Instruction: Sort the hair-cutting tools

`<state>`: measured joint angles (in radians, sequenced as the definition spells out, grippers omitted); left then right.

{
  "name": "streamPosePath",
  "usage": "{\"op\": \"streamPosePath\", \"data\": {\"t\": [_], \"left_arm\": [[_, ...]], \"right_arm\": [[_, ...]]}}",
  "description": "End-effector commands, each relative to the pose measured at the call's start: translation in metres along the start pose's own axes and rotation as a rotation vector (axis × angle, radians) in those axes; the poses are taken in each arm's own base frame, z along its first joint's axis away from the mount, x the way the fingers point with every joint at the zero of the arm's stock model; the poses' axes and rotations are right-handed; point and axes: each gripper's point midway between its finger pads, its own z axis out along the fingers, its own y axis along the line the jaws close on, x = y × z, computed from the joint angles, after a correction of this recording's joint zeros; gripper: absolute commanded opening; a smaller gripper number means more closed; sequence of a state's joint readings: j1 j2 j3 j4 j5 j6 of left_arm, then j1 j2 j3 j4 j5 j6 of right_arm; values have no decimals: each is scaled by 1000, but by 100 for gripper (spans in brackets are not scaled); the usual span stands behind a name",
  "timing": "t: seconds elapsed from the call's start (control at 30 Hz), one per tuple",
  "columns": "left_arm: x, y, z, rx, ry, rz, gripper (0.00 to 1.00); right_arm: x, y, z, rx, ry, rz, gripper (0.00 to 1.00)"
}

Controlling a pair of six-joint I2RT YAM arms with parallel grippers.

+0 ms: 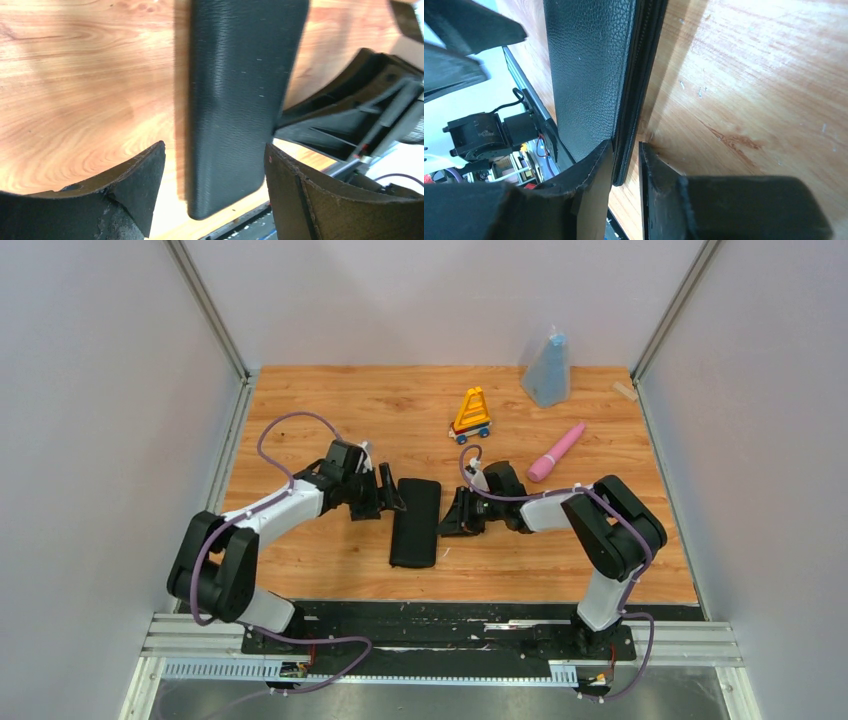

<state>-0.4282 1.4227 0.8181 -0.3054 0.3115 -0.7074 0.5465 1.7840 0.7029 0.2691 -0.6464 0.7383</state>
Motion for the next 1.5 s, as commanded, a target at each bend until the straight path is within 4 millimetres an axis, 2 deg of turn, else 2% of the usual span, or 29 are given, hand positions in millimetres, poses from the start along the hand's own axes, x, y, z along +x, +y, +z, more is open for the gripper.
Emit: {"op": "streamPosePath", "data": {"t": [0.0,0.13,0.37,0.4,0.47,0.57,0.73,0.83,0.93,1.0,1.23,1.3,1.47], "left_arm": [[9,20,16,-37,70,44,77],[11,25,29,-30,105,55,64],[21,25,42,13,162,50,49],[23,26,43,13,167,45,40],[26,26,44,18,172,34,33],[31,26,43,28,177,9,29],[37,28,42,31,152,-72,10],[36,27,40,29,115,-147,0],[38,33,39,4,57,-213,0],[35,29,34,12,-7,-269,0],[31,14,28,64,-172,-515,0],[30,9,29,77,-200,-556,0],[27,6,37,123,-255,-712,0]], "right_arm": [[-2,-19,5,74,-2,-33,26],[-2,-23,6,88,5,-46,25],[-1,-26,9,93,15,-46,25],[-2,-26,9,95,14,-49,25],[-5,-25,9,101,10,-54,25],[-8,-26,7,125,-4,-66,25],[-18,-17,-9,159,-59,-98,27],[-25,-5,-27,199,-117,-119,34],[-18,6,-41,251,-150,-160,40],[-8,16,-45,255,-157,-199,40],[50,51,-33,183,-93,-360,36],[60,53,-26,160,-67,-374,35],[69,40,-15,166,-41,-360,33]]}}
